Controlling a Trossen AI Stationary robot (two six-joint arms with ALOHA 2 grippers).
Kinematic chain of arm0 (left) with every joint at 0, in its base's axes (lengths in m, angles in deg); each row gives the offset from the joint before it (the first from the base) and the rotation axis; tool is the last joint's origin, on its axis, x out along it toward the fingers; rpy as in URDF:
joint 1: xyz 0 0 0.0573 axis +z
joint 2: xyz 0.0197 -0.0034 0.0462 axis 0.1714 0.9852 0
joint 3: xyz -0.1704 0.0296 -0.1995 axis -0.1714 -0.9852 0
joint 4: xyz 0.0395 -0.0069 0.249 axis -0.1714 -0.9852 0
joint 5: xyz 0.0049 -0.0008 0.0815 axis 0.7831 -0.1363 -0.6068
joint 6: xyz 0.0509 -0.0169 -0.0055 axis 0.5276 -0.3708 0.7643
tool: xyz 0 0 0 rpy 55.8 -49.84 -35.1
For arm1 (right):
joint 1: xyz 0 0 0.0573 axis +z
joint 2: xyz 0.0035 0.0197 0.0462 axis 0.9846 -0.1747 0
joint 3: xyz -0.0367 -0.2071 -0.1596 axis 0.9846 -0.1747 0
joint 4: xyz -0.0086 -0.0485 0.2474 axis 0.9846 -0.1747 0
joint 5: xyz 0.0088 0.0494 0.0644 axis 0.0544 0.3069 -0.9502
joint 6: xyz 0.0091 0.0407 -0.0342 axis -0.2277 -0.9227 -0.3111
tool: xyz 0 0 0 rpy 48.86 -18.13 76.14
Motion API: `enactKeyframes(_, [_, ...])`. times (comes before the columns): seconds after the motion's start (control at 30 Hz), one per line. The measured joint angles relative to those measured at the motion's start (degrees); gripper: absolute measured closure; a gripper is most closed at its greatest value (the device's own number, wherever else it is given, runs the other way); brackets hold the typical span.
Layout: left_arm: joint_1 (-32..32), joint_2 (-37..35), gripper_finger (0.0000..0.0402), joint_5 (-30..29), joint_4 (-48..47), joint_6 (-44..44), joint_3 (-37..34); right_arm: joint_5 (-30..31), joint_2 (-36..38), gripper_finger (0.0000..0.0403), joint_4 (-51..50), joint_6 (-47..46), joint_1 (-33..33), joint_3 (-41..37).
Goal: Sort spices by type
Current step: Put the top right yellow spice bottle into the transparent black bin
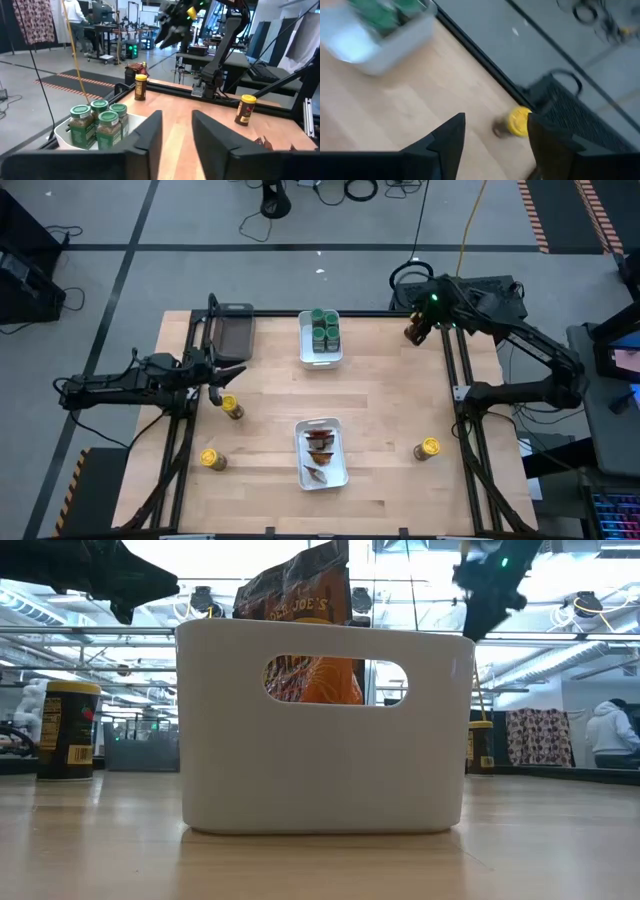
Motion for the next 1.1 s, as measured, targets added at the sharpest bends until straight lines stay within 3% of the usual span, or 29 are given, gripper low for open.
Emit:
enactKeyframes(0.2, [-0.02,0.00,0.0221,-0.10,-1.54,-3.25,0.02,-5.05,-8.46,0.0148,-1.84,2.82,-8.42,-0.03])
enactKeyframes(0.33, [-0.02,0.00,0.0197,-0.10,-4.55,-3.42,0.02,-5.65,-12.22,0.0111,-1.53,3.92,-11.59,-0.03])
enactKeyframes(0.73, [-0.02,0.00,0.0191,-0.09,-5.56,-4.82,0.02,-4.34,-19.28,0.0099,-0.14,1.62,-18.31,-0.03])
enactKeyframes(1.1, [-0.02,0.00,0.0191,-0.08,-5.58,-4.87,0.02,-5.79,-22.99,0.0099,0.97,3.18,-19.27,-0.05])
